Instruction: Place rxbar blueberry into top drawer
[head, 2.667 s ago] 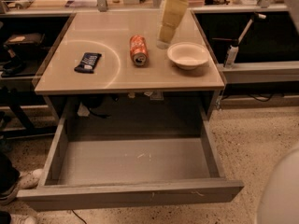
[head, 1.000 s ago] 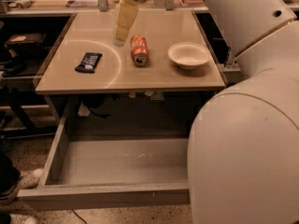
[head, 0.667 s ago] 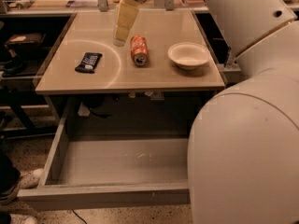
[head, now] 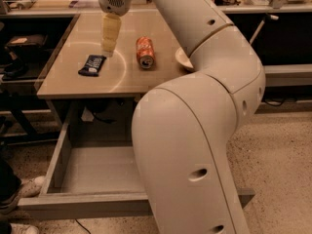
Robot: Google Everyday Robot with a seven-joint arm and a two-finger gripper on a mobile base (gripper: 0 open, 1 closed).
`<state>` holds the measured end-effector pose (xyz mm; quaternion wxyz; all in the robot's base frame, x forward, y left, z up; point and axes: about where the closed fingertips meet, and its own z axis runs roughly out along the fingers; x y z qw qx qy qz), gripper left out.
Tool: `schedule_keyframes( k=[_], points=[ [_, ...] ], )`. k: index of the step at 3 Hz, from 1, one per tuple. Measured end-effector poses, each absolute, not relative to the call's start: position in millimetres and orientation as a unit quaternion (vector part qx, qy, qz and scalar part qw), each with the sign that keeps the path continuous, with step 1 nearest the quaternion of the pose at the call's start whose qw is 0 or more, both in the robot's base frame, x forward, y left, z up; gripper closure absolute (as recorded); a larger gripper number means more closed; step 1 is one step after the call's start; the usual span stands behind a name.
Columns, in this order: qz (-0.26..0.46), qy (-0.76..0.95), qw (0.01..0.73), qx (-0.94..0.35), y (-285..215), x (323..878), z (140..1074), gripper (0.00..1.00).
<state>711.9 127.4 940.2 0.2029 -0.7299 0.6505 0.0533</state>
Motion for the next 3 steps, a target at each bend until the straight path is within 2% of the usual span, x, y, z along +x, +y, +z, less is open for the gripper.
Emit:
schedule_keyframes(
  k=[3],
  points=[
    [0.070, 0.637, 0.177, -0.747, 193.0, 728.3, 893.3, 0.00]
  ],
)
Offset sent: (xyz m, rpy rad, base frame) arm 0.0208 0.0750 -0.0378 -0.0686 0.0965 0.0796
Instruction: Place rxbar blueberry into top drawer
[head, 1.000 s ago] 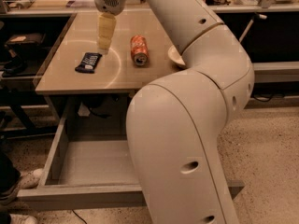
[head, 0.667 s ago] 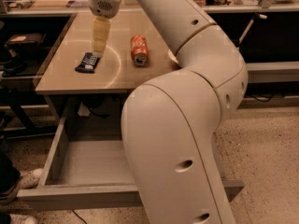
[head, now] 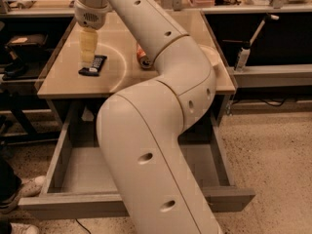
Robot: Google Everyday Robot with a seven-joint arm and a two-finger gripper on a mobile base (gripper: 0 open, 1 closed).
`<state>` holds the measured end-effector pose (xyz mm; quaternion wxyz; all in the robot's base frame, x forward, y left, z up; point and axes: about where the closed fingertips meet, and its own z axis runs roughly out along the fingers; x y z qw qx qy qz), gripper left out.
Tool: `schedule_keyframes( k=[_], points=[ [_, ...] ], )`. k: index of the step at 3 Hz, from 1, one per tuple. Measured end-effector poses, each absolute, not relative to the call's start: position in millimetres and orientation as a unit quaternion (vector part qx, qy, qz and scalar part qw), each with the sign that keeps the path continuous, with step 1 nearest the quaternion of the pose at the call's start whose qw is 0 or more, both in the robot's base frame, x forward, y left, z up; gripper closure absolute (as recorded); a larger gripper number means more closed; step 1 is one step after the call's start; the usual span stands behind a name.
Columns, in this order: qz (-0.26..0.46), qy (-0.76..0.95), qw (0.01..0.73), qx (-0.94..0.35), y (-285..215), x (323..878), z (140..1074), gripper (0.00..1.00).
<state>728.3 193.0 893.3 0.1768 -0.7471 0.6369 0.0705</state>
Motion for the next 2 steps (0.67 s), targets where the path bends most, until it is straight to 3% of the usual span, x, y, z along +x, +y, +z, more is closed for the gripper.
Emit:
schedule_keyframes(
  k=[2],
  points=[
    [0.089, 0.646, 0.209, -0.729, 199.6, 750.6, 883.7, 0.00]
  ],
)
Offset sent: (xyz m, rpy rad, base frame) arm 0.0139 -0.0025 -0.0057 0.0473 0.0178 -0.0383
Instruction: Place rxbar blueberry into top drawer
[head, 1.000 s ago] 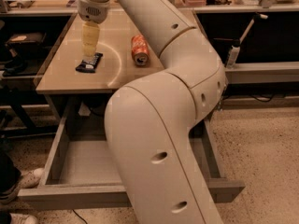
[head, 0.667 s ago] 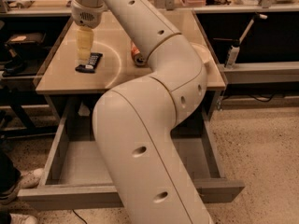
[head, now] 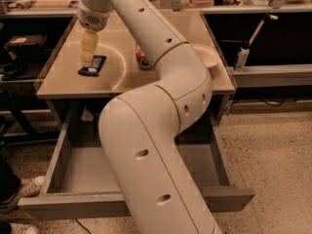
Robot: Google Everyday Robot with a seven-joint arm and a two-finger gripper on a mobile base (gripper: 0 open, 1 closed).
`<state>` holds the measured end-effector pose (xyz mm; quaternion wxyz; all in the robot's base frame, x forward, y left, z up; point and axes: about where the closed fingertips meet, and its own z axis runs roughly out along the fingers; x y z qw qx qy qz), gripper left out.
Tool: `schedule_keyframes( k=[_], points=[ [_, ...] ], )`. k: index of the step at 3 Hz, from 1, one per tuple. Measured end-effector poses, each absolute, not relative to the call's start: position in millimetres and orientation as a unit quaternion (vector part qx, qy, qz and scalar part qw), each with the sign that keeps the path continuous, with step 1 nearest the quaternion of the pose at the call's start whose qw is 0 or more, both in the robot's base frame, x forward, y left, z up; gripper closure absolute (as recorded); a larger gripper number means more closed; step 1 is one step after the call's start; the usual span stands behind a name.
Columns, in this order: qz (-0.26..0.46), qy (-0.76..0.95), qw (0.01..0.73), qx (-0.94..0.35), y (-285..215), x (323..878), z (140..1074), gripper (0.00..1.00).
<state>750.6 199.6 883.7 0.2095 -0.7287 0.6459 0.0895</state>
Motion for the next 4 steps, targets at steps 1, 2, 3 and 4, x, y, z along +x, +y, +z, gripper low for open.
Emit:
schedule_keyframes(
  k=[1, 2, 3, 4],
  points=[
    [0.115, 0.657, 0.204, -0.717, 202.6, 752.3, 866.9, 0.00],
    [0.133, 0.664, 0.179, -0.714, 210.3, 748.4, 843.6, 0.00],
    [0.142, 0.667, 0.162, -0.713, 217.0, 747.3, 824.9, 0.00],
    [0.140, 0.669, 0.153, -0.714, 220.7, 749.3, 815.0, 0.00]
  ],
)
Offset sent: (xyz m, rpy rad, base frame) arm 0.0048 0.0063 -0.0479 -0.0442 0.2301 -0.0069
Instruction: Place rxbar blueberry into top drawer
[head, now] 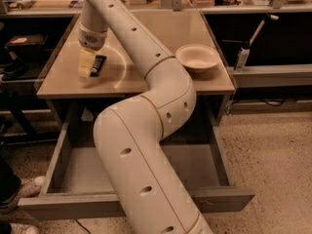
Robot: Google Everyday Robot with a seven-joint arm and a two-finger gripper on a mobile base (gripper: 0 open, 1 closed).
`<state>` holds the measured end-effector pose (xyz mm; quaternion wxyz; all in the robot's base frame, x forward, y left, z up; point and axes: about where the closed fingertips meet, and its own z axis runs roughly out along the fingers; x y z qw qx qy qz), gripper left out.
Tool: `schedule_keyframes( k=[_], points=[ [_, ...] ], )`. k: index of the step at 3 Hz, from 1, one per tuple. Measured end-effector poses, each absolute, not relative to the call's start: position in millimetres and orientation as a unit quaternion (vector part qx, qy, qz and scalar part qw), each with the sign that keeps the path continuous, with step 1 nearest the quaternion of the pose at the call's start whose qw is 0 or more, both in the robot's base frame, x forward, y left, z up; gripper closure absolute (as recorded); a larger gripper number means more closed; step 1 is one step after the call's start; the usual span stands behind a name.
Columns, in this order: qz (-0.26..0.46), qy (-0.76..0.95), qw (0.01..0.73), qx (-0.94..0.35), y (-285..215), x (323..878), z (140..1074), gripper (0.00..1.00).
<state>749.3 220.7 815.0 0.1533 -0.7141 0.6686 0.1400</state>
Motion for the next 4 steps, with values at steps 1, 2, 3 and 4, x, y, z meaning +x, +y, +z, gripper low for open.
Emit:
schedule_keyframes(
  k=[1, 2, 3, 4],
  points=[
    [0.140, 0.680, 0.155, -0.703, 204.9, 755.2, 814.3, 0.00],
    [0.145, 0.690, 0.150, -0.693, 191.5, 759.8, 804.7, 0.00],
    [0.148, 0.697, 0.142, -0.687, 188.3, 762.0, 792.1, 0.00],
    [0.147, 0.697, 0.158, -0.683, 195.8, 769.7, 790.5, 0.19]
  ],
)
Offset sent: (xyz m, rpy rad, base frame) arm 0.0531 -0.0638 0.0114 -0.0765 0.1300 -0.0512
